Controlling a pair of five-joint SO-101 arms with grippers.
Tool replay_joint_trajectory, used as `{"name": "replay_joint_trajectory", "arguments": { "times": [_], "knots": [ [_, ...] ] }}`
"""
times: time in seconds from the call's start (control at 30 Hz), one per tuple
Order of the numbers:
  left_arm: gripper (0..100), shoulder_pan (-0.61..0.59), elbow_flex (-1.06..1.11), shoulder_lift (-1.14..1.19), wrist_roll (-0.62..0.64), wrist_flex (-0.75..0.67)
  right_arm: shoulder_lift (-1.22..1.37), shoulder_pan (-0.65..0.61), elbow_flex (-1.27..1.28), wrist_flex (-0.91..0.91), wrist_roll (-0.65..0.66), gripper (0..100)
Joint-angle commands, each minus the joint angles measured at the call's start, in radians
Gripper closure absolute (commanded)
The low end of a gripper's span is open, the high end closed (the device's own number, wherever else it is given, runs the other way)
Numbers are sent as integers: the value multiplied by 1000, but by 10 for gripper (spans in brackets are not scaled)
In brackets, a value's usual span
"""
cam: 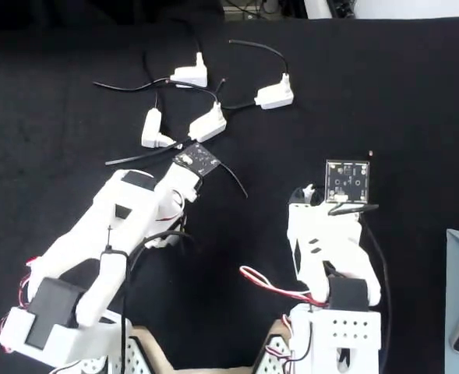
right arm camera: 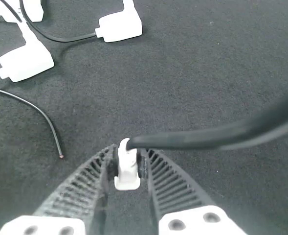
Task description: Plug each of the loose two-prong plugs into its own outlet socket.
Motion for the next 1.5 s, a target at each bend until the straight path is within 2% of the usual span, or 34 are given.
{"name": "replay_joint_trajectory", "arguments": {
  "times": [0.0, 0.47, 0.63, 0.8, 0.97, 1.27, 1.4, 1.47],
  "knots": [
    [721, -56, -62, -3, 60, 18, -15, 3, -5, -17, 6, 986],
    [712, -209, -163, -5, 17, 29, -15, 3, -5, -17, 6, 986],
    [712, -199, -205, -77, 15, 157, -15, 3, -5, -18, 6, 986],
    [712, -199, -173, -215, 15, 190, -15, 2, -5, -20, 6, 986],
    [712, -162, -68, -239, 18, 150, -15, 2, -5, -18, 6, 986],
    [720, -170, 171, -244, 23, -126, -15, -40, 4, -15, 6, 986],
    [842, -159, 199, -250, 11, -130, -15, -40, 5, -15, 6, 986],
    [898, -159, 202, -250, -49, -130, -15, -40, 5, -15, 6, 986]
  ]
}}
